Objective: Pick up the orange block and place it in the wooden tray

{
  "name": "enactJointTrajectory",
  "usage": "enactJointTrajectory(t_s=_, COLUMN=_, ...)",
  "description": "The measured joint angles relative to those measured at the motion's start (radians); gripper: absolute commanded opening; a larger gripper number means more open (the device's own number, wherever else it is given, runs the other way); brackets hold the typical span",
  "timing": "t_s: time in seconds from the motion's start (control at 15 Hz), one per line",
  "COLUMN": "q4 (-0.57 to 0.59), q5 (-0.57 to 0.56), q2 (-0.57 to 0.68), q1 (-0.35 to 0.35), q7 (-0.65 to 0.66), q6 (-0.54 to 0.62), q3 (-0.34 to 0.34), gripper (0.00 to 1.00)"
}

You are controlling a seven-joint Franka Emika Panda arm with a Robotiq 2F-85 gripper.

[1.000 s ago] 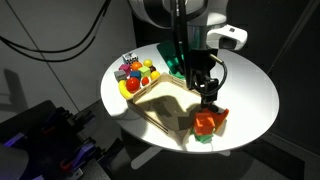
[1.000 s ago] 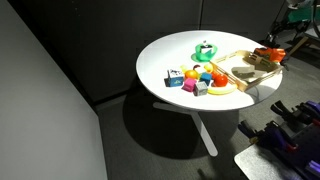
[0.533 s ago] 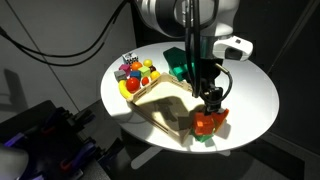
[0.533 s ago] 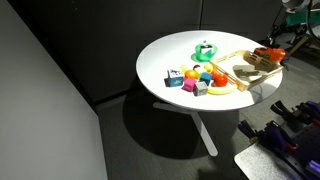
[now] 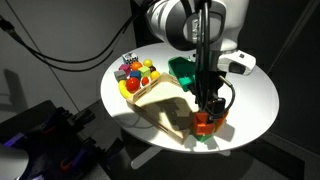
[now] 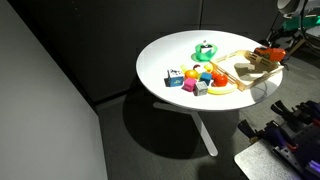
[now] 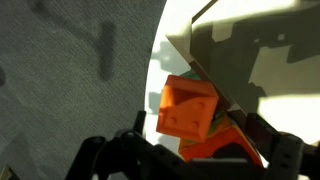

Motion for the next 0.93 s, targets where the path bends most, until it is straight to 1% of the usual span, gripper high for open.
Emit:
enactJointTrajectory(t_s=0.4, q4=0.017, q5=0.000, q2=0.046, q1=-0.004, q7=0.000, q6=0.006, q3=0.000, gripper=1.00)
enactJointTrajectory(t_s=0.47, q4=0.019, q5=0.000, q2=0.051, q1=-0.004, q7=0.000, q6=0.008, q3=0.000, gripper=0.75)
enactJointTrajectory(t_s=0.53, q4=0.020, q5=0.000, q2=0.056, q1=-0.004, q7=0.000, q6=0.010, q3=0.000, gripper=0.74)
enactJointTrajectory(t_s=0.8, q4=0.023, q5=0.000, q2=0.072, q1=-0.004, q7=0.000, q6=0.023, q3=0.000, gripper=0.41)
enactJointTrajectory(t_s=0.87, q4=0.024, q5=0.000, q2=0.074, q1=-0.004, q7=0.000, q6=0.024, q3=0.000, gripper=0.34)
enactJointTrajectory(t_s=0.93, q4=0.026, q5=0.000, q2=0.074, q1=-0.004, q7=0.000, q6=0.024, q3=0.000, gripper=0.32)
